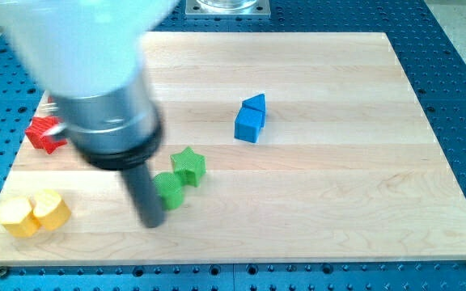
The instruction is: Move the green blocks diagonally to the yellow blocks
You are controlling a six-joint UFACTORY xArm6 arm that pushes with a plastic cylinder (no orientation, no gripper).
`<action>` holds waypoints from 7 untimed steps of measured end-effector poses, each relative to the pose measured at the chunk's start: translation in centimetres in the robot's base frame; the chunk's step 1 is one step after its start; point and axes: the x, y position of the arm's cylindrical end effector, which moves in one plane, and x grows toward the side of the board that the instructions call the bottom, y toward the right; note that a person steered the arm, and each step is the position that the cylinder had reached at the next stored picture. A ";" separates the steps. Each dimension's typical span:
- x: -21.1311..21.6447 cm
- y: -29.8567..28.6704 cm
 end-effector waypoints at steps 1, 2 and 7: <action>-2.1 4.9; -6.3 5.8; -5.0 -1.1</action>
